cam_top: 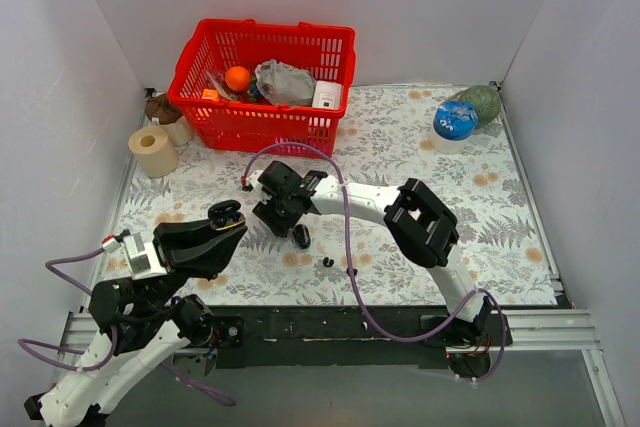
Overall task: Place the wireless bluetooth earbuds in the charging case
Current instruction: Pick up the earbud from the center of the board.
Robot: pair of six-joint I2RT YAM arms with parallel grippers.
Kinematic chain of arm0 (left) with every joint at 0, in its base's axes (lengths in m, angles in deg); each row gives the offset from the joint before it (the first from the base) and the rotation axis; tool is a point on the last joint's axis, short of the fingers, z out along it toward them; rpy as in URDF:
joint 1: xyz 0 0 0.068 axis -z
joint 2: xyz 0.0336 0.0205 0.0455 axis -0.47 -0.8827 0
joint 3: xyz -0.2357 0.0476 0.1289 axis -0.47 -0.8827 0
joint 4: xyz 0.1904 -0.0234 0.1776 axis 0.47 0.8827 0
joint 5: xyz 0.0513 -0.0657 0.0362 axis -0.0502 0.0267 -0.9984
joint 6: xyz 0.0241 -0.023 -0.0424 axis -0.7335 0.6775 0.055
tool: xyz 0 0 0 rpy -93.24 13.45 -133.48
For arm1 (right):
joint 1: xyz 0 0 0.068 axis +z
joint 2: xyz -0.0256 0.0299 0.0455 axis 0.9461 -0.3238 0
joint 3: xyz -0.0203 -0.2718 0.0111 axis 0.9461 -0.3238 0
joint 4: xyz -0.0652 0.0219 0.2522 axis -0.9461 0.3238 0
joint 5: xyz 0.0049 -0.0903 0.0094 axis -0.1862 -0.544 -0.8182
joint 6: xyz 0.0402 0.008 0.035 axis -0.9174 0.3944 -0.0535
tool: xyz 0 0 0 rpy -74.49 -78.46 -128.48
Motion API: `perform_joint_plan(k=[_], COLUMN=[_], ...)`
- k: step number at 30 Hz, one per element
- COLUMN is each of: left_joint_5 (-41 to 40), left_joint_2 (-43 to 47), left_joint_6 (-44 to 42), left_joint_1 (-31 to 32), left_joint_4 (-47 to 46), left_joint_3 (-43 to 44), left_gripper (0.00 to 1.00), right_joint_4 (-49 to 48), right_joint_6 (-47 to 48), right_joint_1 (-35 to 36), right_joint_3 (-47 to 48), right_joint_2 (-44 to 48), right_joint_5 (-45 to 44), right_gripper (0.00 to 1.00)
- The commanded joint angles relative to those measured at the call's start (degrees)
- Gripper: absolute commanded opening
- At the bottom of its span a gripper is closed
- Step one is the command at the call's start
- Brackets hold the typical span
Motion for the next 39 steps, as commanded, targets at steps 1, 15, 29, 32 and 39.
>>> perform_joint_plan(k=[1, 15, 29, 32, 39], left_joint_5=[-0.58, -0.85, -1.11, -0.94, -0.58], left_joint_2=[0.92, 1.71, 1.37, -0.21, -6.89], left_joint_6=[0.52, 1.31, 0.96, 0.25, -1.15], left_joint_1=[0.19, 0.19, 0.19, 0.19, 0.19], left_joint_4=[0.35, 1.58, 0.97, -1.05, -9.04], left_joint_3=[1.21, 1.03, 1.73, 1.73, 0.86], left_gripper=[0.00, 0.00, 0.00, 0.00, 0.00], right_joint_4=[-1.15, -2.20, -9.93, -13.09, -17.40], right_joint_6=[0.78, -0.02, -5.81, -7.31, -7.49], right_joint_1=[0.77, 1.29, -1.78, -3.01, -3.01], right_joint_3=[1.50, -1.31, -9.74, -12.55, -17.65], right_joint_2=[-0.75, -1.10, 16.78, 26.03, 44.40], right_joint_5=[0.20, 0.20, -4.19, -4.80, -6.91], right_gripper=[0.54, 0.38, 0.02, 0.01, 0.01])
